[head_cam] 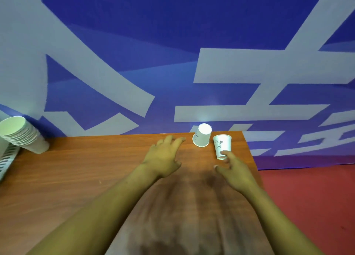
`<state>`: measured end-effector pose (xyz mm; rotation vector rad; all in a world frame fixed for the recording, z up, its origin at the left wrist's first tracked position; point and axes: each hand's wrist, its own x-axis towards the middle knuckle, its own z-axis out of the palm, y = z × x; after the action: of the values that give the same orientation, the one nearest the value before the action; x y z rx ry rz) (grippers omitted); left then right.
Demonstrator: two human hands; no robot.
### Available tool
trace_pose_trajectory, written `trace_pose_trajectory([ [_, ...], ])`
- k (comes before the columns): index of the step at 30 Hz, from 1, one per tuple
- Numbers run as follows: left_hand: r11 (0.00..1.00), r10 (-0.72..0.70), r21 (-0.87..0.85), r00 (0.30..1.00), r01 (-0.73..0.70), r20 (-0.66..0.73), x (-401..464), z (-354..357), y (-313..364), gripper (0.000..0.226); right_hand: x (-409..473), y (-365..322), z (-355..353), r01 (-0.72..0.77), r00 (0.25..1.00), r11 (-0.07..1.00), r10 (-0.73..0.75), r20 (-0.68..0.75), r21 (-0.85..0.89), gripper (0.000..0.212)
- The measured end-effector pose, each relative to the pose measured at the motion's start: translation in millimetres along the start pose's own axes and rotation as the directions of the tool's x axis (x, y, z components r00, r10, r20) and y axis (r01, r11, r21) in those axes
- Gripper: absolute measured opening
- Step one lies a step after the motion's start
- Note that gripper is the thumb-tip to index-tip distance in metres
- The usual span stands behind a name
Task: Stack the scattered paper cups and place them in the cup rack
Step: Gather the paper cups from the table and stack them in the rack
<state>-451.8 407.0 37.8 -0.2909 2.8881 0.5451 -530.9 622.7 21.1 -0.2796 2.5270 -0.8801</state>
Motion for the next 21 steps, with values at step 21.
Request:
trace_pose_trajectory([
  [21, 0.997, 0.073, -0.005, 0.992, -0.074, -0.105, 163.3, 98.8, 43.7, 0.074, 145.7, 70.9, 12.3, -0.045, 0.999, 0.994, 0.045, -0.004, 0.098, 0.092],
])
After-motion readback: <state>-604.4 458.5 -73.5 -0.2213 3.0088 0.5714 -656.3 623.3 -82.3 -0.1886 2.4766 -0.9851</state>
